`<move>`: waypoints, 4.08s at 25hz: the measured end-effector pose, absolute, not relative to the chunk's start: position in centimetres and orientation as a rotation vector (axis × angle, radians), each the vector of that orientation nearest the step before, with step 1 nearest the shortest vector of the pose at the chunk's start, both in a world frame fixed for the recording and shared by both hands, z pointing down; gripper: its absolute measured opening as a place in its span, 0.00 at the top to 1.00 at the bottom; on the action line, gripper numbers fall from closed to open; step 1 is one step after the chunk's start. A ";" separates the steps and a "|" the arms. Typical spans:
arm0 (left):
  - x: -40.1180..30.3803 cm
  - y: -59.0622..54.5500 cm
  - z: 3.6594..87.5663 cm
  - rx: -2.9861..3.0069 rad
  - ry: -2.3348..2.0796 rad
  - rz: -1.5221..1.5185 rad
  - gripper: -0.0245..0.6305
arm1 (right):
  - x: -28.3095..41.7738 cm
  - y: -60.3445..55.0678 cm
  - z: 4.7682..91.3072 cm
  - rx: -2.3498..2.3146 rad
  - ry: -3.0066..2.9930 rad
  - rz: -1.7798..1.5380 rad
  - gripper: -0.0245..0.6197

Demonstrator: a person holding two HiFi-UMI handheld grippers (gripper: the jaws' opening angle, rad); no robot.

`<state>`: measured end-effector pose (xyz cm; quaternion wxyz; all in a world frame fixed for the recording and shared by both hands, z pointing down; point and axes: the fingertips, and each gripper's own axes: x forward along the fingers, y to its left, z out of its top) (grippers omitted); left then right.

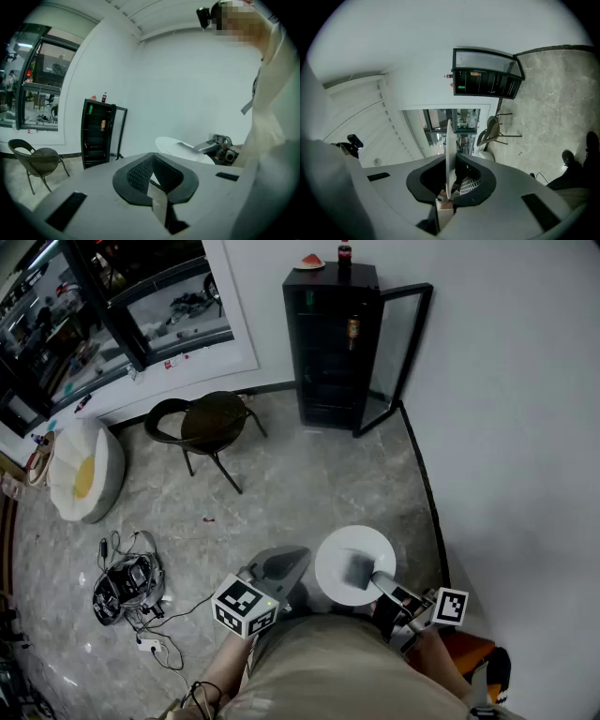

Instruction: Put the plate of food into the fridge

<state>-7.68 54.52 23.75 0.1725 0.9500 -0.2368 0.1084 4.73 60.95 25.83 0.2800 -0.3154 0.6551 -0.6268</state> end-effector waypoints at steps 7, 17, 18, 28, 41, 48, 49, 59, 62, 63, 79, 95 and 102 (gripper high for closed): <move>-9.4 54.6 23.0 2.840 -0.601 0.412 0.95 | 2.4 59.8 24.7 -0.848 1.789 -1.639 0.90; -14.1 52.4 23.3 2.858 -0.753 0.457 0.95 | -0.9 58.3 24.2 -0.855 1.800 -1.639 0.90; -14.5 52.3 23.2 2.855 -0.756 0.441 0.95 | -1.1 58.2 24.3 -0.862 1.794 -1.642 0.90; -17.1 51.4 23.0 2.854 -0.746 0.336 0.95 | -3.6 57.1 24.4 -0.896 1.772 -1.634 0.90; -20.6 50.8 25.1 2.806 -0.704 0.314 0.95 | -6.0 56.1 26.1 -0.926 1.707 -1.674 0.90; -21.6 49.4 25.2 2.767 -0.795 0.330 0.95 | -6.2 54.2 26.6 -0.897 1.734 -1.701 0.90; -21.7 49.1 25.1 2.765 -0.813 0.332 0.95 | -6.1 53.8 26.7 -0.890 1.734 -1.705 0.90; -18.6 45.7 24.7 2.731 -0.890 0.408 0.95 | -3.5 49.0 26.7 -0.802 1.756 -1.738 0.90; -17.0 44.1 24.4 2.737 -0.896 0.433 0.95 | -2.1 47.3 26.7 -0.781 1.746 -1.740 0.90; -16.3 43.6 24.3 2.741 -0.896 0.438 0.95 | -1.5 46.8 26.8 -0.775 1.748 -1.737 0.90; -6.0 37.8 23.5 2.755 -0.888 0.531 0.95 | 8.1 40.9 27.1 -0.767 1.721 -1.715 0.90; -1.4 34.7 24.9 2.726 -0.895 0.607 0.95 | 13.1 38.4 28.3 -0.785 1.673 -1.734 0.90; -1.8 31.9 26.2 2.699 -0.881 0.558 0.95 | 12.4 36.0 28.0 -0.805 1.690 -1.745 0.90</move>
